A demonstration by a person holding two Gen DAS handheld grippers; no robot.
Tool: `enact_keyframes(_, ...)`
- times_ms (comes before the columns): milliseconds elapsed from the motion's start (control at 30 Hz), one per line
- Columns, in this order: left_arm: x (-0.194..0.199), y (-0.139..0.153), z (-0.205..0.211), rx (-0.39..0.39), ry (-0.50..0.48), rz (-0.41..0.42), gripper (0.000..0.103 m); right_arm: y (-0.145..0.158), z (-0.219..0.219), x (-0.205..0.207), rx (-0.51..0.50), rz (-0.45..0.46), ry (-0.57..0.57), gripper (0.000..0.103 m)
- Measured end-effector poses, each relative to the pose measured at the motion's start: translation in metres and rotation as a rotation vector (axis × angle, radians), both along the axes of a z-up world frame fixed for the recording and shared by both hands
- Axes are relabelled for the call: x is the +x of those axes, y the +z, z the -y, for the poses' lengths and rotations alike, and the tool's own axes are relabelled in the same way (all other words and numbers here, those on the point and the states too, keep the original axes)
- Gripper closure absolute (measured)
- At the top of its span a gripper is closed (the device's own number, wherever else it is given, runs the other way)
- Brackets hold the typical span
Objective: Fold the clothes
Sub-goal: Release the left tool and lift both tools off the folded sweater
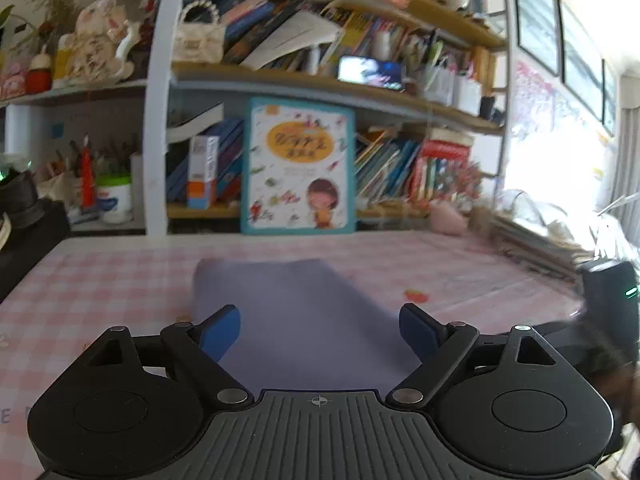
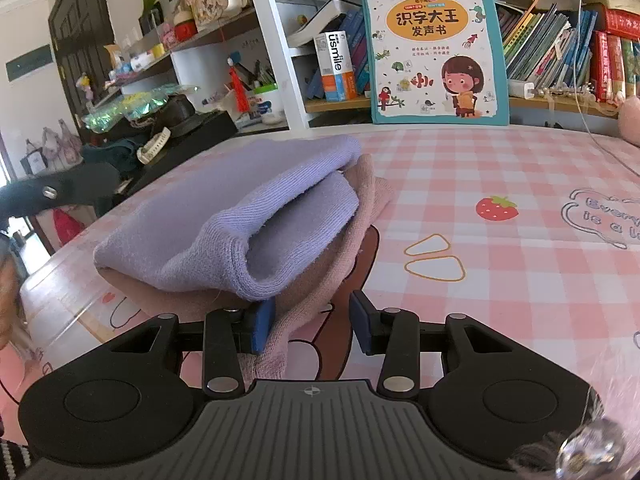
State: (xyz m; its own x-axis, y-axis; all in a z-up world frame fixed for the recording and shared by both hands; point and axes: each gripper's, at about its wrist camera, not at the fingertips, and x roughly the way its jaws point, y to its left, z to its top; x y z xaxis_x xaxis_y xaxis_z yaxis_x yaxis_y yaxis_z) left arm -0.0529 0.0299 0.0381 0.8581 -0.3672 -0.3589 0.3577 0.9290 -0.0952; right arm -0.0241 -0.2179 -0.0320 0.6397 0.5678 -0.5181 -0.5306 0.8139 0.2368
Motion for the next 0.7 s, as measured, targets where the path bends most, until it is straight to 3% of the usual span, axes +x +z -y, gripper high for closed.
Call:
enact_keyframes(100,0.009,-0.013,-0.003,0.005,-0.007,-0.052,0.014,0.009,-0.002,-0.007,-0.037,0.016,-0.018,0.062)
enact_keyframes(267,0.008,-0.025,0.005,0.073,-0.016,-0.02,0.004,0.03,0.007,-0.02,-0.046,0.036,-0.022,0.056)
enact_keyframes(400,0.005,-0.031,0.012,0.128,-0.032,0.002,0.001,0.042,0.02,-0.025,0.026,-0.007,-0.019,0.046)
enact_keyframes(567,0.002,-0.035,0.013,0.144,-0.039,0.013,0.0,0.046,0.027,-0.019,0.156,-0.08,-0.014,0.038)
enact_keyframes(700,0.001,-0.037,0.011,0.144,-0.045,0.018,0.0,0.042,0.021,-0.008,0.196,-0.135,-0.022,0.034)
